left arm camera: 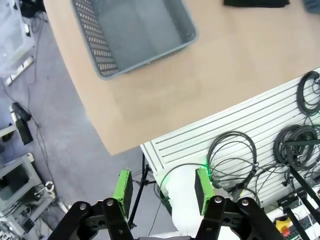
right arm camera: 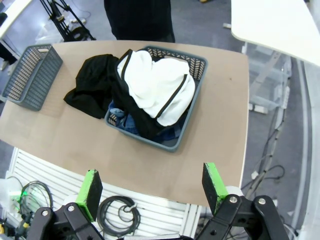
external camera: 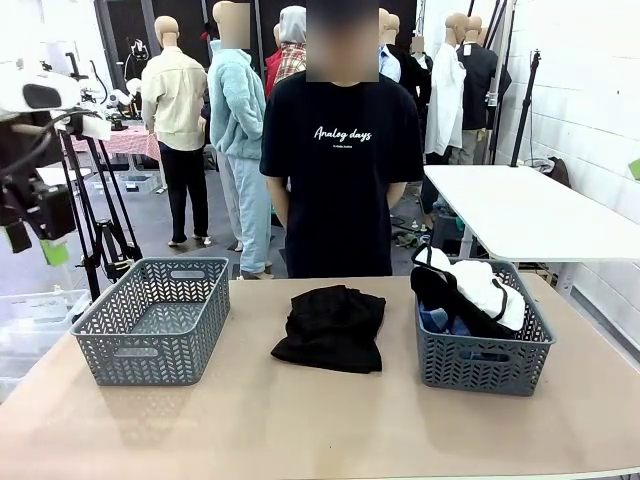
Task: Sort the tops and bottoms.
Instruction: Lift clothes from the center of the table with your right hand.
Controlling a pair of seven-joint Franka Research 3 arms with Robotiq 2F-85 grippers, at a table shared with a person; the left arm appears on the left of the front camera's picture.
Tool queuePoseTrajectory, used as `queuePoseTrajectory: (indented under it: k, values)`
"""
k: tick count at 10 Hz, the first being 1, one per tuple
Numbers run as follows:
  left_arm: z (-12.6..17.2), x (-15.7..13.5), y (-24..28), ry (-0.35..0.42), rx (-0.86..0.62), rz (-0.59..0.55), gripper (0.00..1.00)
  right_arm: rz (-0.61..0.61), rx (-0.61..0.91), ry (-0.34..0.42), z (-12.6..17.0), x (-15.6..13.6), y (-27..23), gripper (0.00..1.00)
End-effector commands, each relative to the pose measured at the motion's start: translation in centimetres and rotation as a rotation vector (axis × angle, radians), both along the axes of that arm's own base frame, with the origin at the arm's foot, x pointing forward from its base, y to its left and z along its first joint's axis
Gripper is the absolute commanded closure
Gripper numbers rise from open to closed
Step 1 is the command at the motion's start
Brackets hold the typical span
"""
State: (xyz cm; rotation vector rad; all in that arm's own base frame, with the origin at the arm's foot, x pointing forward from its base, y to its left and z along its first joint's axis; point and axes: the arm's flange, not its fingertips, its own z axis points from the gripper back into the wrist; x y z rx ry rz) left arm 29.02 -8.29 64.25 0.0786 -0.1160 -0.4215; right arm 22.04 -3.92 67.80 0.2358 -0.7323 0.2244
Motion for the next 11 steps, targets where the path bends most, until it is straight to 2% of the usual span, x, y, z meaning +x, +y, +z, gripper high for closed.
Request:
queuePoseTrajectory:
  k: [1,3,4,5,10,11]
  values:
    - [-3.3,-0.8,-0.1,-0.016,-0.042,0.03,0.34,0.013,0.002,0.005,-0.2,0.1,0.2,0.0]
    - [-3.4,0.1,-0.4,0.012,-0.047,0.024,0.34,0.013,0.002,0.005,-0.2,0.1,0.2,0.0]
    - [-2.7,0.8,-0.4,0.059,-0.083,0.068,0.34,0.013,0.002,0.005,-0.2,0.1,0.2,0.0]
    - [-3.5,-0.8,-0.1,0.013,-0.025,0.007,0.34,0.013,0.002,0.005,-0.2,0.1,0.2,0.0]
    - [-3.5,-0.8,-0.1,0.013,-0.025,0.007,0.34,0.0,0.0,0.0,0.0,0.0,0.0,0.0]
    - [-3.5,-0.8,-0.1,0.013,-0.025,0.007,0.34,0.046,0.09,-0.136,1.1,-0.9,-0.2,0.0]
